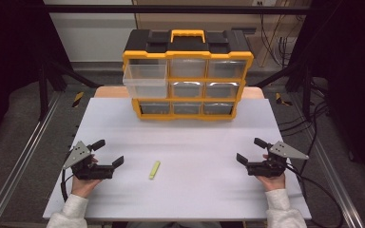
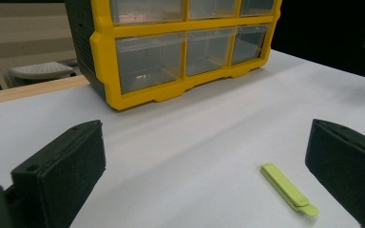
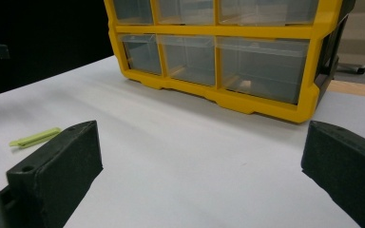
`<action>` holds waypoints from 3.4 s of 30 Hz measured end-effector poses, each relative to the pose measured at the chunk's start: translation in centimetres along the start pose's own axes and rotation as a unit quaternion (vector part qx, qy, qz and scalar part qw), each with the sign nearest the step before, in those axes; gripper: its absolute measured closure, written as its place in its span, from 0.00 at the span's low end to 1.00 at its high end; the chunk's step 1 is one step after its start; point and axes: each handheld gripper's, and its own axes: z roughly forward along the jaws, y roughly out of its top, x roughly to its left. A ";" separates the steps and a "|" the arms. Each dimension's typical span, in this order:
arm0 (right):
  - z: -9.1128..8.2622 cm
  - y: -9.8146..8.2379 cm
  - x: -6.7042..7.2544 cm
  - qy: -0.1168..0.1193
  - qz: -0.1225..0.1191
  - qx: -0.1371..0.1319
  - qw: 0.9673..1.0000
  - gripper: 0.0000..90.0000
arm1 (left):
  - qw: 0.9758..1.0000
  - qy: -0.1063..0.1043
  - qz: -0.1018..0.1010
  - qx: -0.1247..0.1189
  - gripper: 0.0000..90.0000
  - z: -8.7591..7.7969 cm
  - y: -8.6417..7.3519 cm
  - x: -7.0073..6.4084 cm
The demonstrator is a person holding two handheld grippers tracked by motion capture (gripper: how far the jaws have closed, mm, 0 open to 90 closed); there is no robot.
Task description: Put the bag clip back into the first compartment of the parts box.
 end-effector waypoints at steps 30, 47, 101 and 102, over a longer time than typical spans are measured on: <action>0.1 0.0 0.1 0.009 -0.007 0.002 1.000 0.00 | 1.000 0.001 0.003 0.003 0.00 0.7 1.6 -1.3; 0.1 0.0 0.2 0.010 -0.009 0.003 1.000 0.00 | 1.000 -0.009 0.016 0.024 0.00 2.0 3.1 -3.8; 0.3 -0.1 0.2 0.011 -0.009 0.011 1.000 0.00 | 0.982 -0.021 0.009 0.189 0.02 9.2 0.6 -7.7; 0.3 -0.1 0.3 0.012 -0.008 0.011 1.000 0.00 | 0.980 -0.022 0.009 0.196 0.02 9.4 0.3 -7.8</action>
